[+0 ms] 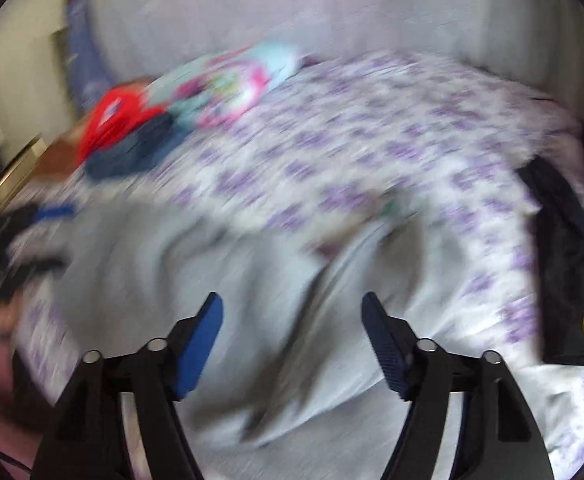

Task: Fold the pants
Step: 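Grasp the labelled waistband with the right gripper and lift it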

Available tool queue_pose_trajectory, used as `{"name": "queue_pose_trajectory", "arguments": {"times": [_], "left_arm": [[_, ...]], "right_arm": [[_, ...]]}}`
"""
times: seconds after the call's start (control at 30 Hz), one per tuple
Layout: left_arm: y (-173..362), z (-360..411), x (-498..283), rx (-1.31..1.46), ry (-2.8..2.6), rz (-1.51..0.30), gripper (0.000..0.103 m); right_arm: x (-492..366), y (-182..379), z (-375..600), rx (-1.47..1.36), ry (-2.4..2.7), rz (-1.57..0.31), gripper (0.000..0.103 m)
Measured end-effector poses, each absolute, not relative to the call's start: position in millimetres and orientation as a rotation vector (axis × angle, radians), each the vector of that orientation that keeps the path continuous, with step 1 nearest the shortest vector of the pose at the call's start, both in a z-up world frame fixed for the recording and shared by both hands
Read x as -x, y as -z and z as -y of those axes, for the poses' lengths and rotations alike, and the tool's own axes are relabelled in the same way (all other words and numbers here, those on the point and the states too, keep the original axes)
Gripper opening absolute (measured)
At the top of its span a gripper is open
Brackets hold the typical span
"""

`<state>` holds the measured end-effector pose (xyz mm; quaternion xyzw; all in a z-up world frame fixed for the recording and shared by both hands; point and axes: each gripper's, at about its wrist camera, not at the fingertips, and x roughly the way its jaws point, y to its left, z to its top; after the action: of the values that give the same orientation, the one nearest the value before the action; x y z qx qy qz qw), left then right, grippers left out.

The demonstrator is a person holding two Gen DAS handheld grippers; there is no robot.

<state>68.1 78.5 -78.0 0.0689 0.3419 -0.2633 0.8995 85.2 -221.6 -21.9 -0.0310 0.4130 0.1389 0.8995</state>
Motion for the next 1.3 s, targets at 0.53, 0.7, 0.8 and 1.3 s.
{"name": "queue_pose_trajectory", "arguments": {"times": [0.53, 0.7, 0.8, 1.3], "left_arm": [[189.4, 45.8, -100.6, -0.172, 0.390, -0.944, 0.099], [190.5, 45.4, -99.8, -0.179, 0.392, -0.919, 0.099], [189.7, 45.2, -101.2, -0.174, 0.396, -0.916, 0.099], [189.5, 47.0, -91.9, -0.165, 0.400, -0.897, 0.099]], "right_arm": [[-216.1, 75.0, 223.4, 0.155, 0.103, -1.058, 0.075], [-248.3, 96.0, 202.8, 0.267, 0.155, -1.094, 0.075], [-258.9, 108.8, 194.8, 0.325, 0.192, -1.127, 0.075], [-273.9, 89.0, 220.5, 0.257, 0.236, -1.189, 0.069]]}}
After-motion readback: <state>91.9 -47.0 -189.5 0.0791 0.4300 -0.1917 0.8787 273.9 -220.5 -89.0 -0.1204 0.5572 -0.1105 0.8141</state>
